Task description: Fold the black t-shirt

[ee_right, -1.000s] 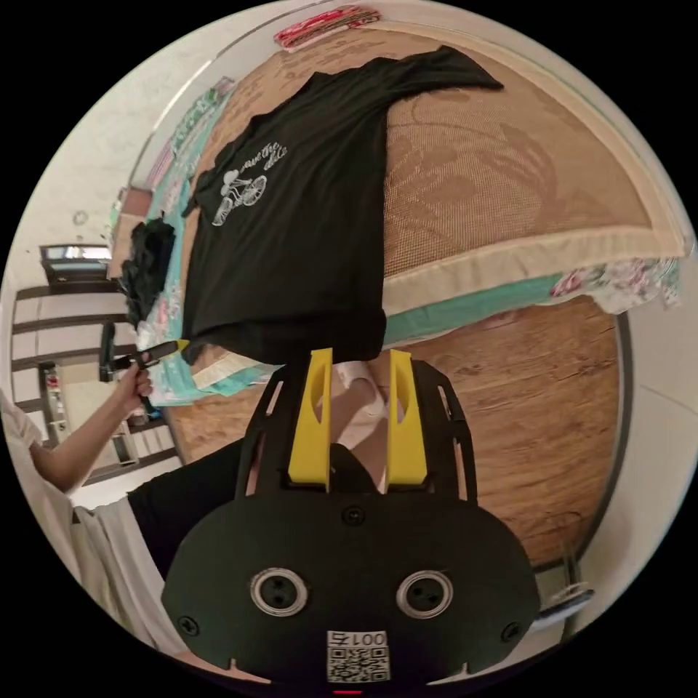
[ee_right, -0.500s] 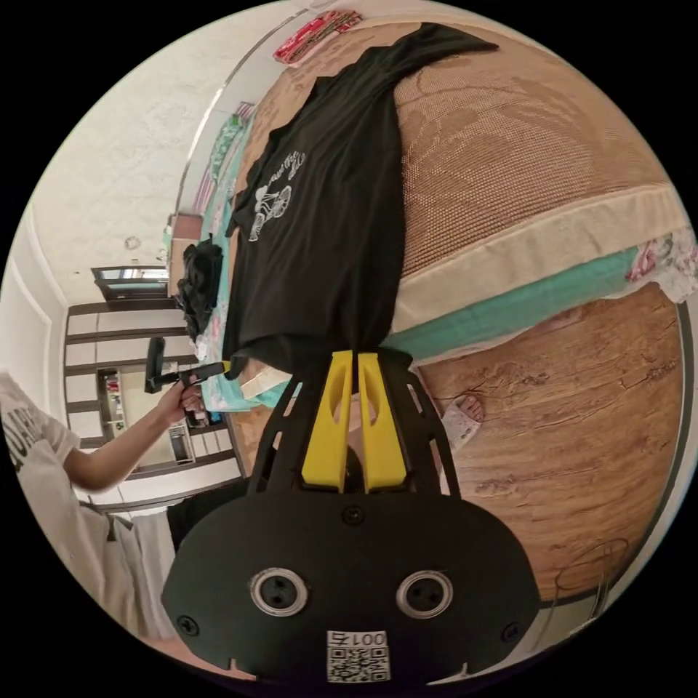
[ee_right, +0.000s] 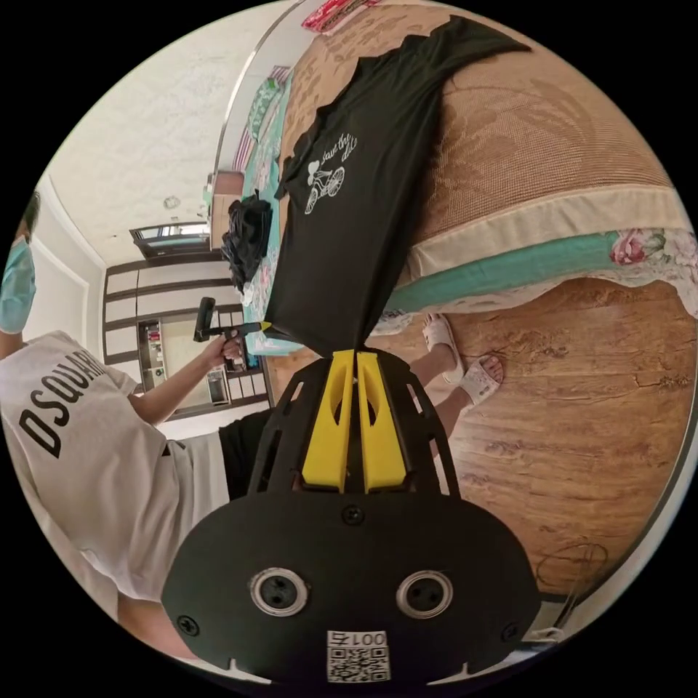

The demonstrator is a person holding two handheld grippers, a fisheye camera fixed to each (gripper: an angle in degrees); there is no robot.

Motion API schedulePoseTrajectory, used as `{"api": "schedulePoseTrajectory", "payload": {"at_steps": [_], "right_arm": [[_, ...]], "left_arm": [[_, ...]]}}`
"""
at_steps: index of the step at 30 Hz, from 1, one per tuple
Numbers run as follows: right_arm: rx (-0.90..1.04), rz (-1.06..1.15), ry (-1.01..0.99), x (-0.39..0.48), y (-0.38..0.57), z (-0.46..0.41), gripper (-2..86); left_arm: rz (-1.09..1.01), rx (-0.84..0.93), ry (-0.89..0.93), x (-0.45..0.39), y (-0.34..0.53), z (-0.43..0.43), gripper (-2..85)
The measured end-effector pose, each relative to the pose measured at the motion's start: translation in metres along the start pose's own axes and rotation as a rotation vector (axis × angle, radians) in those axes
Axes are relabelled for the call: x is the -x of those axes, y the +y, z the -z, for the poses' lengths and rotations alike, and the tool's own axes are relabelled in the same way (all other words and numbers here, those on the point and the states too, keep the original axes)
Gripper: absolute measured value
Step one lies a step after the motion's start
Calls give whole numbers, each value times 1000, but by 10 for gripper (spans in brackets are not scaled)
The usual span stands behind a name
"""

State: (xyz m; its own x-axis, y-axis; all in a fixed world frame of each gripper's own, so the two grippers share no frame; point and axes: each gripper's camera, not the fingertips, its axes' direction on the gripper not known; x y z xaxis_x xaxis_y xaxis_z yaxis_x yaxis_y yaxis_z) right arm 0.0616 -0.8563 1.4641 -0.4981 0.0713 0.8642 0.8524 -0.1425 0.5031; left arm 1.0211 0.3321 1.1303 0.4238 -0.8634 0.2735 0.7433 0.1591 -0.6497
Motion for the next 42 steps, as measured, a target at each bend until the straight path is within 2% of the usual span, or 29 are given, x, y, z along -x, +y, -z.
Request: {"api": "schedulePoseTrajectory", "payload": {"at_steps": [8,14,22,26,28,30,32,36,38,42], "right_arm": [[58,-101,-15,-17,22,0,1],[138,-111,26,-25,16,-14,2],[141,-129,2,-38,17,-27,15],[267,-71,279,-31,19,-43,53],[249,-16,391,-14,10,-36,60],[151,139,509,28,-25,-21,62],[68,287,535,61,-67,-16,65],[-96,565,458,118,-196,-41,83],[-139,581,445,129,-253,-62,96],[-176,443,424,125,-335,-110,111]], "left_arm": [[84,29,125,13,36,-9,-9],[121,69,124,15,39,-27,-9],[139,89,63,16,35,-29,-8],[171,69,-112,18,48,-28,7],[218,15,-119,20,57,-16,24],[232,-81,-120,18,54,6,30],[136,-244,-121,4,23,45,38],[-110,-385,-192,-19,-74,98,60],[-217,-429,-251,-21,-147,122,72],[-248,-433,-291,2,-244,141,82]]}}
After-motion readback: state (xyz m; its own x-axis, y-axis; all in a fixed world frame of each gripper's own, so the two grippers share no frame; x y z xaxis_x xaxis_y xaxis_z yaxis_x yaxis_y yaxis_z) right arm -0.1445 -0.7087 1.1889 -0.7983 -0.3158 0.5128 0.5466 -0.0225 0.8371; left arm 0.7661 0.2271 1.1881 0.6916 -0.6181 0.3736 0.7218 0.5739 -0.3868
